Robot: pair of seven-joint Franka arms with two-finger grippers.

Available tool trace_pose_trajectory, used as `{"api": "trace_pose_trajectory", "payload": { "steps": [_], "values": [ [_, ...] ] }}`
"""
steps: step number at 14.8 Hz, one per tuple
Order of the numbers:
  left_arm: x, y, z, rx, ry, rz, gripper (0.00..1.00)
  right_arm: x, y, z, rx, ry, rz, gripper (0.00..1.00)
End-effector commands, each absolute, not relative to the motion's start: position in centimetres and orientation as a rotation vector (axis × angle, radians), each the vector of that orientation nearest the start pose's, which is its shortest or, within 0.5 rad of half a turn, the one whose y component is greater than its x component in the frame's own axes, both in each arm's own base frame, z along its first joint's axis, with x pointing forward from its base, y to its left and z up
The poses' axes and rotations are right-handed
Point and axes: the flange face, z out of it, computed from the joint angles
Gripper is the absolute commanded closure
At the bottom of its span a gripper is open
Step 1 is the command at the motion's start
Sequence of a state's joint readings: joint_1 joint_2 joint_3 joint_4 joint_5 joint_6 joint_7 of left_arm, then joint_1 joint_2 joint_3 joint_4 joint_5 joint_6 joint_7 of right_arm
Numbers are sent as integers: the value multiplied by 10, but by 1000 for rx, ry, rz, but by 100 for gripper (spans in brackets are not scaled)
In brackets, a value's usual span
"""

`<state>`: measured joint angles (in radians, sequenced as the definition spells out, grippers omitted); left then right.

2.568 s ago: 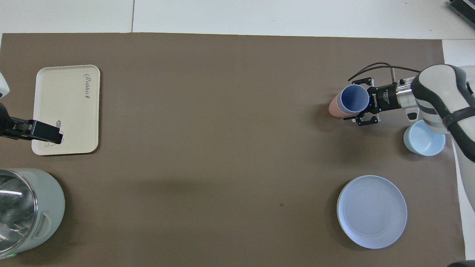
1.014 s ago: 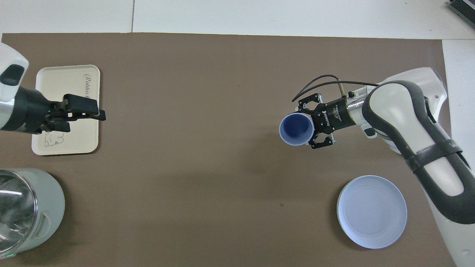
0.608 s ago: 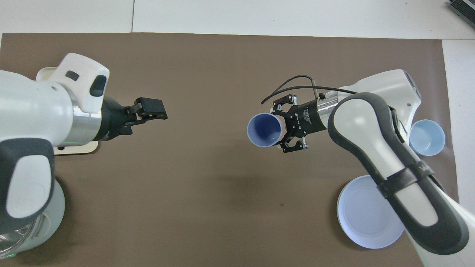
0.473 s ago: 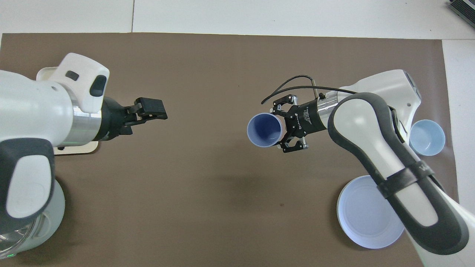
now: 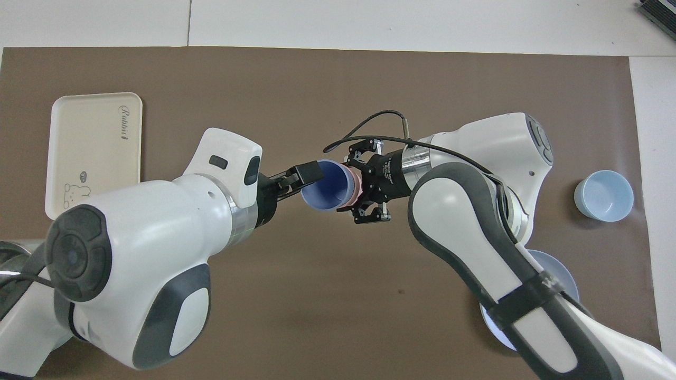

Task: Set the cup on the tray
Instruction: 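Grasp the cup's blue rim with the left gripper from the right gripper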

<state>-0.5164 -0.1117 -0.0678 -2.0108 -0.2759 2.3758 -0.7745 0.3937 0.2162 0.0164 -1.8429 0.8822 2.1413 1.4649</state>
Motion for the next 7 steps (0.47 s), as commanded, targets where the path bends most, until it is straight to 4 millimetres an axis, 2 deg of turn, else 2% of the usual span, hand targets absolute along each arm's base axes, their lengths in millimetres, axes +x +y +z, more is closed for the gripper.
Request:
{"api": "trace_pose_trajectory", "payload": {
  "steps": [1, 4, 6, 7],
  "values": [
    [470, -325, 544, -3555, -663, -431, 19, 563, 278, 440, -1787, 1750, 760, 100],
    [472, -328, 531, -3543, -662, -396, 39, 562, 277, 446, -1783, 1745, 754, 100],
    [472, -329, 532, -3543, -676, -395, 87, 561, 277, 449, -1786, 1735, 748, 100],
    [472, -329, 532, -3543, -673, -396, 100, 560, 277, 448, -1788, 1735, 750, 100]
  ]
}}
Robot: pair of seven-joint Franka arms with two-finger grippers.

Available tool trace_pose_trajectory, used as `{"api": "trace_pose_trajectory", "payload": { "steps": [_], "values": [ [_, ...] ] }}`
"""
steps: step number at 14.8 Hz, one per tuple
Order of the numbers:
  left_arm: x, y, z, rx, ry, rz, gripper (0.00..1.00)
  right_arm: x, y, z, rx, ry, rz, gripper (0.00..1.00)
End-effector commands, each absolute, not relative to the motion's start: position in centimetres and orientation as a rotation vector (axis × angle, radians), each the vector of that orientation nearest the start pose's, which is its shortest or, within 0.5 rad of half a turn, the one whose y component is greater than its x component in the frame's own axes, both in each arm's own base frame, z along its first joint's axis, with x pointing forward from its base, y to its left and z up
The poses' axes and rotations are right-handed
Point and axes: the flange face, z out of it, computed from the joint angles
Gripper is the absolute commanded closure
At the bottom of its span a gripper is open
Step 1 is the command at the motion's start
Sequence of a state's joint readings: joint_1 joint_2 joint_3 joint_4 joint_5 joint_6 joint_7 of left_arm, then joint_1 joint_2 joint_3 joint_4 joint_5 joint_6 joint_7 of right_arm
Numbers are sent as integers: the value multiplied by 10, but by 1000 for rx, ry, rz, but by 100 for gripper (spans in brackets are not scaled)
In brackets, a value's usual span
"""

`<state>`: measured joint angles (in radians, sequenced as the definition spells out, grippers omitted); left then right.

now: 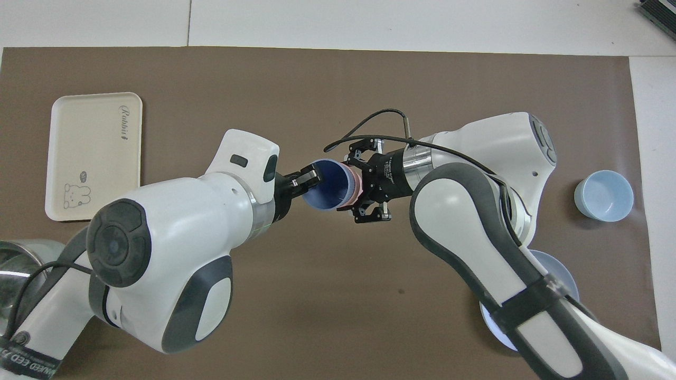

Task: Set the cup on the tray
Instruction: 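Grasp the cup's blue rim with the left gripper from the right gripper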

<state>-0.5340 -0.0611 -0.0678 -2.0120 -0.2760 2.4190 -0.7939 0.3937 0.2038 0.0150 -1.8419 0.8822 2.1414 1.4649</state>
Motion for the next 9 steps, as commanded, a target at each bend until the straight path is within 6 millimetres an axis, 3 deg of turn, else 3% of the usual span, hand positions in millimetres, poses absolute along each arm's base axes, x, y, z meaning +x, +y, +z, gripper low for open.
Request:
{"api": "trace_pose_trajectory", "payload": {
  "steps": [1, 6, 9],
  "values": [
    [473, -329, 532, -3544, -673, -398, 100, 561, 277, 449, -1785, 1736, 749, 100],
    [475, -326, 566, -3538, -678, -315, 100, 562, 276, 448, -1787, 1736, 745, 100],
    [486, -298, 603, -3514, -708, -260, 100, 565, 268, 447, -1786, 1735, 746, 100]
  ]
}}
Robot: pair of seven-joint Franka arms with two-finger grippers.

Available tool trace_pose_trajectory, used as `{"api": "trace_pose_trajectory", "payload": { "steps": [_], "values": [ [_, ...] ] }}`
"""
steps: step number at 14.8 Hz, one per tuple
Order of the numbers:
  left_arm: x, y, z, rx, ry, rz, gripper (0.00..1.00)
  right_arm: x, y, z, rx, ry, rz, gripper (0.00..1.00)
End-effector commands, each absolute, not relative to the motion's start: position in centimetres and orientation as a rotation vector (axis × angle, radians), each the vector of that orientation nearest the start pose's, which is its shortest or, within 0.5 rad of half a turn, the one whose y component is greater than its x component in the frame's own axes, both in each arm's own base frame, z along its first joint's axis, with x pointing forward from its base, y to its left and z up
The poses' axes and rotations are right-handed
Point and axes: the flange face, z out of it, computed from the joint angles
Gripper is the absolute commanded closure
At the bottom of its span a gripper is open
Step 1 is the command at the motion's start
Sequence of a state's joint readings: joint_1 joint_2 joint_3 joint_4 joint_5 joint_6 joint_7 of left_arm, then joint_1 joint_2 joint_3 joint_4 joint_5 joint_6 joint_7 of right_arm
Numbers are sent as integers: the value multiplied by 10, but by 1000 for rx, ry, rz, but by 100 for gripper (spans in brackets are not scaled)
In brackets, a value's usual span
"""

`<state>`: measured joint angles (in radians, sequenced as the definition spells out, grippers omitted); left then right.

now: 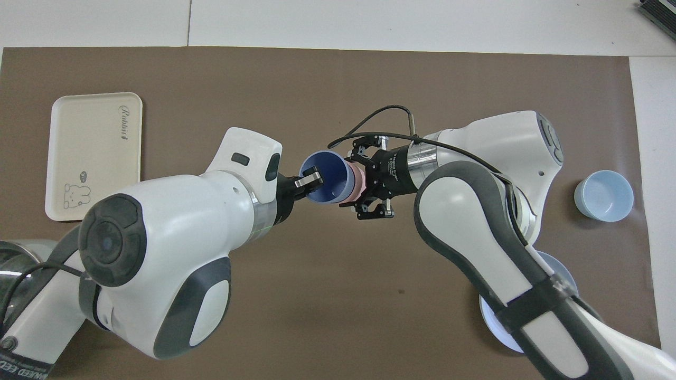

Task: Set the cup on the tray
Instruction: 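Carry the cup to the tray with the left gripper while the right withdraws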

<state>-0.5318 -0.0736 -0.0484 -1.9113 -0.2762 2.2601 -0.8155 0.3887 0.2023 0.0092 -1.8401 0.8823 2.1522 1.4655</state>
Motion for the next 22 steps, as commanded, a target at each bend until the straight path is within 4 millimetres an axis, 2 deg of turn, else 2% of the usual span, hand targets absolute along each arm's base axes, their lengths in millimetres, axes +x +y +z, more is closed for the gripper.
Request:
{"api": "trace_pose_trajectory", "payload": {
  "steps": [1, 3, 5, 7, 8, 9, 11, 13, 15, 16, 18, 20, 22],
  "values": [
    [489, -285, 619, -3504, -714, -244, 100, 566, 265, 447, -1782, 1739, 749, 100],
    [498, -256, 641, -3470, -742, -217, 100, 572, 247, 445, -1775, 1739, 745, 100],
    [507, -232, 649, -3455, -715, -208, 100, 578, 218, 437, -1815, 1694, 767, 100],
    [515, -204, 639, -3415, -697, -223, 100, 584, 183, 425, -1855, 1613, 807, 100],
    [519, -184, 630, -3400, -660, -231, 100, 588, 161, 417, -1854, 1580, 826, 100],
    [525, -155, 623, -3392, -627, -253, 100, 590, 140, 408, -1868, 1528, 835, 100],
    [533, -93, 605, -3370, -545, -296, 100, 596, 104, 385, -1868, 1471, 871, 100],
    [546, -28, 579, -3347, -441, -347, 100, 601, 68, 361, -1757, 1399, 960, 100],
    [556, 25, 544, -3312, -407, -412, 100, 609, 32, 328, -1730, 1323, 1009, 100],
    [566, 48, 522, -3303, -406, -397, 100, 612, 17, 318, -1725, 1309, 1003, 100],
    [585, 80, 484, -3282, -376, -418, 100, 615, -18, 290, -1659, 1347, 1018, 100],
    [596, 109, 453, -3254, -330, -467, 100, 621, -23, 291, -1663, 1338, 994, 100],
    [595, 129, 442, -3241, -315, -475, 100, 620, -33, 272, -1668, 1322, 980, 100]
  ]
}}
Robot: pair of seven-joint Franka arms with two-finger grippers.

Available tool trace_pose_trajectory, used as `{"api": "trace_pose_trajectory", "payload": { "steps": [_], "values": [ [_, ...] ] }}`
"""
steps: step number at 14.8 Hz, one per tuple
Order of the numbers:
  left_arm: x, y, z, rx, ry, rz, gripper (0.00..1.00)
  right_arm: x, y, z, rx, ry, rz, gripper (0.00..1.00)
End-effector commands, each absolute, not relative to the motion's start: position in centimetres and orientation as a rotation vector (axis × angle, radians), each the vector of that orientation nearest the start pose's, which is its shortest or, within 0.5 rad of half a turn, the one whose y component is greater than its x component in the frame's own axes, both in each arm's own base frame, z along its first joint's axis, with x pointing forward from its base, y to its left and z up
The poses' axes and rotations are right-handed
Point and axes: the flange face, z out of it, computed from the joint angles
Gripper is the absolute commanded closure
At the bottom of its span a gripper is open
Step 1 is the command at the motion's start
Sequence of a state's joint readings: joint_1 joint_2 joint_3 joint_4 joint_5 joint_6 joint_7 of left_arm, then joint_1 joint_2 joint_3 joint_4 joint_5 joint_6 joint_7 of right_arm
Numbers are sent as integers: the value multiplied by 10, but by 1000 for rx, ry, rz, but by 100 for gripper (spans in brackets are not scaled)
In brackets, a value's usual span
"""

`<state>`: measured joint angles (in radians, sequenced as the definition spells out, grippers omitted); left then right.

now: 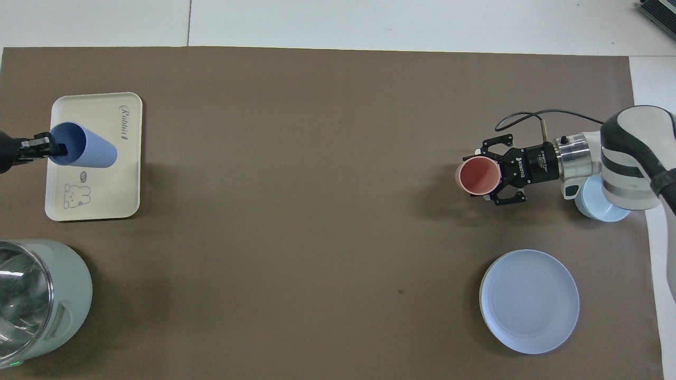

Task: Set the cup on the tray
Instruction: 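Set the cup upright on the cream tray with the left gripper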

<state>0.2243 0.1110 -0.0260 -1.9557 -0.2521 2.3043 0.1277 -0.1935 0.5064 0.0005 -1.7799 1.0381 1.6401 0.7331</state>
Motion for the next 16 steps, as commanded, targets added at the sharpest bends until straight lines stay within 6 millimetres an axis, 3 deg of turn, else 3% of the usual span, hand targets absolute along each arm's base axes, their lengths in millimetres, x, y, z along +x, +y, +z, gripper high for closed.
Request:
{"api": "trace_pose_trajectory", "payload": {
  "steps": [1, 4, 6, 7, 8, 9, 11, 16],
  "values": [
    [597, 133, 428, -3244, -279, -452, 100, 618, -34, 263, -1668, 1308, 977, 100],
    [603, 147, 395, -3227, -261, -476, 100, 611, -38, 257, -1666, 1306, 976, 100],
    [603, 145, 390, -3230, -233, -465, 100, 609, -43, 253, -1664, 1338, 942, 100],
    [602, 143, 387, -3231, -204, -461, 89, 609, -44, 251, -1665, 1352, 932, 100],
    [601, 141, 385, -3232, -193, -456, 36, 609, -48, 249, -1657, 1372, 923, 100],
    [600, 140, 384, -3234, -186, -449, 0, 609, -50, 249, -1654, 1378, 920, 100],
    [602, 137, 398, -3235, -176, -464, 0, 609, -51, 248, -1663, 1384, 918, 100],
    [595, 108, 487, -3180, 70, -323, 0, 611, -53, 247, -1678, 1416, 883, 100]
  ]
}}
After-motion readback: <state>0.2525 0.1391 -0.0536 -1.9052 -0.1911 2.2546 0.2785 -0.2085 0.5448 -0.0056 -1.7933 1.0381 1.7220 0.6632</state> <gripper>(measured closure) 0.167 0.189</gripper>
